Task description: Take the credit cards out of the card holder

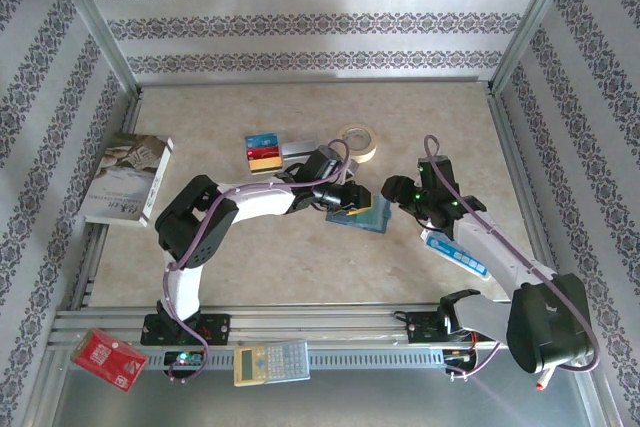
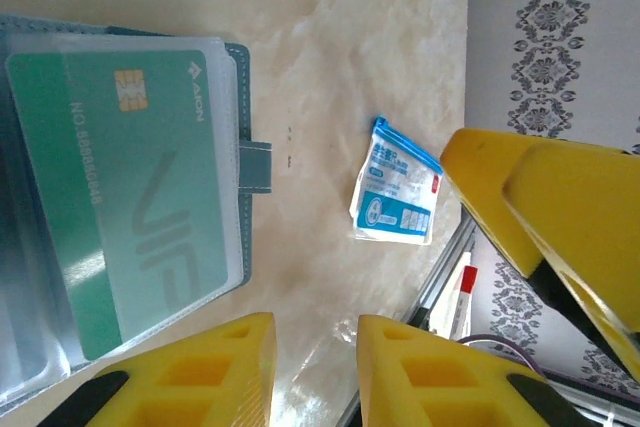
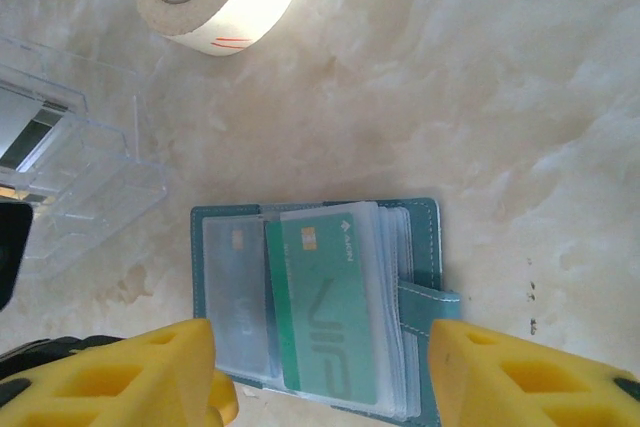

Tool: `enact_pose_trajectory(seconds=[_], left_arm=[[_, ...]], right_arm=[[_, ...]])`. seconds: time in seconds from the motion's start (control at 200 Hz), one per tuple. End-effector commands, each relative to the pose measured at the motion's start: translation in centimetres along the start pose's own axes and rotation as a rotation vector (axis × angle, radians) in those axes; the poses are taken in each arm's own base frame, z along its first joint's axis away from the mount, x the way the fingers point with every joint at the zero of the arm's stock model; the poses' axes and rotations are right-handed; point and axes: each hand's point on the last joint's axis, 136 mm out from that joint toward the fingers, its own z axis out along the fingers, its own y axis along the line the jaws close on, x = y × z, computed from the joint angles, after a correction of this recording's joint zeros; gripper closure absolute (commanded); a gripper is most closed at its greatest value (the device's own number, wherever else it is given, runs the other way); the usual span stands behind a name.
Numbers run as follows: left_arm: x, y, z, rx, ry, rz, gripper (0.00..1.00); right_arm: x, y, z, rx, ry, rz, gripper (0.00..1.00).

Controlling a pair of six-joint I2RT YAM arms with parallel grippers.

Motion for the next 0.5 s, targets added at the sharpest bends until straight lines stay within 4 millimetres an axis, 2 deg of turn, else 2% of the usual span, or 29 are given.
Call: enact_pose_trajectory(seconds=[0.0,0.12,0.305,0.495], left_arm=[[0.0,1.3,-0.3,-0.074,0.005,0.024,0.71],[-0.7,3.5,-1.2,-0.149,-0.021,-0.028,0.72],[-0.8,5.6,-0.7,-0.186,-0.018,-0.097,0.75],[-1.7,6.4,0.2,-0.198,-0.025,-0.119,0.76]], right_arm=[[0.5,-0.5,0.4,0.018,0.024,-0.018,0.43],[1.5,-0.4,1.5,0.023,0.083,-0.044,0.51],[3.6,0.1,3.8,0.054,0.191,-0.110,0.68],[5.0,-0.7,5.6,0.105,0.251,-0.127,0.69]])
